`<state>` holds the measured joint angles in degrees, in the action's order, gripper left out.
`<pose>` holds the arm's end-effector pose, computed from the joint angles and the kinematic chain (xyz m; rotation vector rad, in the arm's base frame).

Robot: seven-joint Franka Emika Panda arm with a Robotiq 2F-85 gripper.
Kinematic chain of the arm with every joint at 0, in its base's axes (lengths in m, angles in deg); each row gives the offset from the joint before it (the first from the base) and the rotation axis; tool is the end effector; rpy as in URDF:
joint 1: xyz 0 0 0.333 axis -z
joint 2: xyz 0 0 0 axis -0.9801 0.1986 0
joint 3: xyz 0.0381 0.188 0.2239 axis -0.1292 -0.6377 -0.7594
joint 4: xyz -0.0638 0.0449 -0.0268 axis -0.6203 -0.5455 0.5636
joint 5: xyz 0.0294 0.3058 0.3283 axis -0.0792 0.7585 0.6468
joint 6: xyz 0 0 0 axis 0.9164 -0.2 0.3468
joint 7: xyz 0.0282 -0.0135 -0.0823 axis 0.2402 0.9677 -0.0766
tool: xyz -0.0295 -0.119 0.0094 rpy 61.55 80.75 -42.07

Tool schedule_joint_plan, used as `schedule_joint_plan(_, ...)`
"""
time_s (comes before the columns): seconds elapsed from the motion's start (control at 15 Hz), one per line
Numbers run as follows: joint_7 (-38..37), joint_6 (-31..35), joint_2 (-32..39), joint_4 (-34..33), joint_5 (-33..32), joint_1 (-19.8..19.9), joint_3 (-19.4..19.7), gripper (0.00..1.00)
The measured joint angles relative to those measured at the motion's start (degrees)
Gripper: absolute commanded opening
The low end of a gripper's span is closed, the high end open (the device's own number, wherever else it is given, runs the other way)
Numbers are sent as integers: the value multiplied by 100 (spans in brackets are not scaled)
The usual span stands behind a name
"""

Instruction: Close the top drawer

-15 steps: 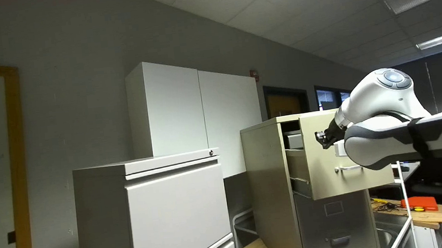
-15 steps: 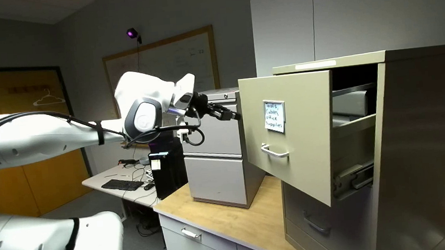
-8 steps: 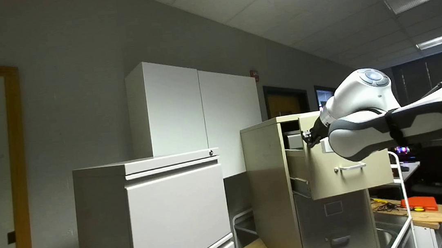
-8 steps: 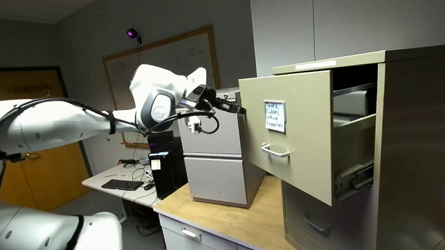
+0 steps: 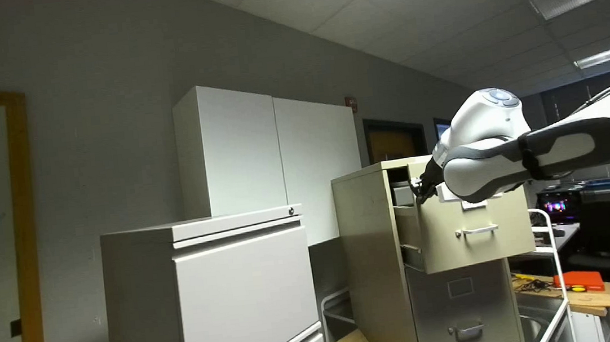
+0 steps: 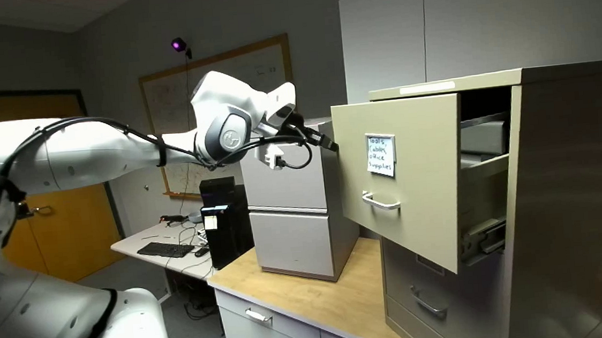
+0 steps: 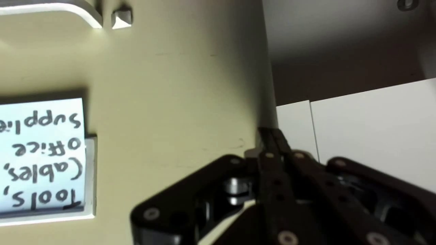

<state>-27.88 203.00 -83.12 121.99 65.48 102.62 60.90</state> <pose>0.4175 -0.1913 0.6662 2.4390 -0.7614 1.4537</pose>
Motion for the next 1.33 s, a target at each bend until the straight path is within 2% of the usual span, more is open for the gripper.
schedule_joint_plan(0.53,236,-806,761,-962,16,-387,344,1)
schedule_joint_plan(0.93,539,-1418,1174,-1597,357,-822,779,1)
schedule_joint_plan(1.33,678,-2164,1616,-2307,506,-1012,957,1)
